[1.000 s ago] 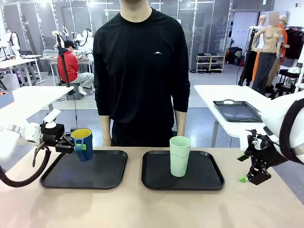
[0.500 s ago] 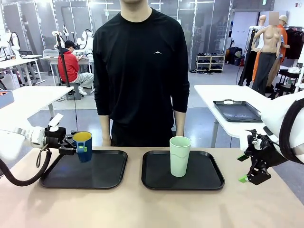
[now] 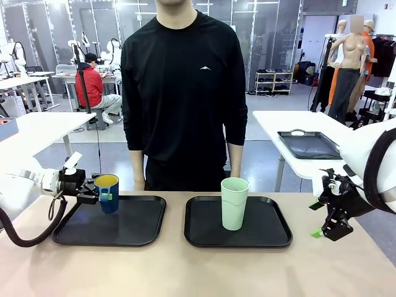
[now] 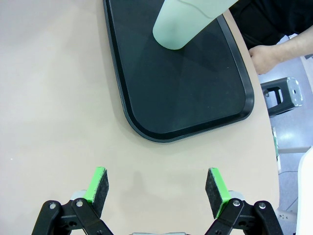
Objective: Sort and store the cups by type.
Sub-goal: Pick up the Handle plastic cup and place it into the empty Flat Tray.
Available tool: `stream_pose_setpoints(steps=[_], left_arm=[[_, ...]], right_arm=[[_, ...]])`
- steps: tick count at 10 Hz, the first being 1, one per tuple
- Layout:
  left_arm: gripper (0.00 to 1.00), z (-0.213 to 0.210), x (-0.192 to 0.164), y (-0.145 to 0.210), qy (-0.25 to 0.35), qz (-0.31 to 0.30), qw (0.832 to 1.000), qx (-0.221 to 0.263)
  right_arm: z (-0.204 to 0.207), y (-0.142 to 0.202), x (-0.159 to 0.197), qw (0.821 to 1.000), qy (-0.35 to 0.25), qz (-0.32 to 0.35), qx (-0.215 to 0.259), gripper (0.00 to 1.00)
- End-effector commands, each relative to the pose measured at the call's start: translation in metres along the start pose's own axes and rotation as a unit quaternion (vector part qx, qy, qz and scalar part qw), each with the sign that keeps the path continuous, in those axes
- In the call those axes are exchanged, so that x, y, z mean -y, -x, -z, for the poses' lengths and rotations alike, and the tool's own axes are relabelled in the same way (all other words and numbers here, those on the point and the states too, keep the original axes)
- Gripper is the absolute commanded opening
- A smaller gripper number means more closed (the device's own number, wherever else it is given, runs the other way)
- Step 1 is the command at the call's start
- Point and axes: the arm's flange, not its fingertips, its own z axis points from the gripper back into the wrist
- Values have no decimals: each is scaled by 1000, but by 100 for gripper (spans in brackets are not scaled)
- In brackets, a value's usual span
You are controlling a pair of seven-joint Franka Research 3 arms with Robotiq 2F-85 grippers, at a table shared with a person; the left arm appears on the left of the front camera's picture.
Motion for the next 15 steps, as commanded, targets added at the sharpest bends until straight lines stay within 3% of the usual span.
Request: stream_pose_setpoints(steps=[1, 4, 12, 14, 15], left_arm=[[78, -2, -11, 5, 20, 11, 1000, 13], [78, -4, -17, 20, 26, 4, 999, 45], [78, -11, -22, 53, 18, -22, 999, 36], [97, -14, -21, 55, 12, -27, 999, 28], [100, -15, -21, 57, 8, -29, 999, 22]], right_arm=[[0, 0, -1, 1000, 0, 1, -4, 100], [0, 0, -1, 1000, 0, 1, -4, 100], [0, 0, -1, 1000, 0, 1, -4, 100], [0, 0, -1, 1000, 0, 1, -4, 100], [0, 0, -1, 1000, 0, 1, -4, 100]])
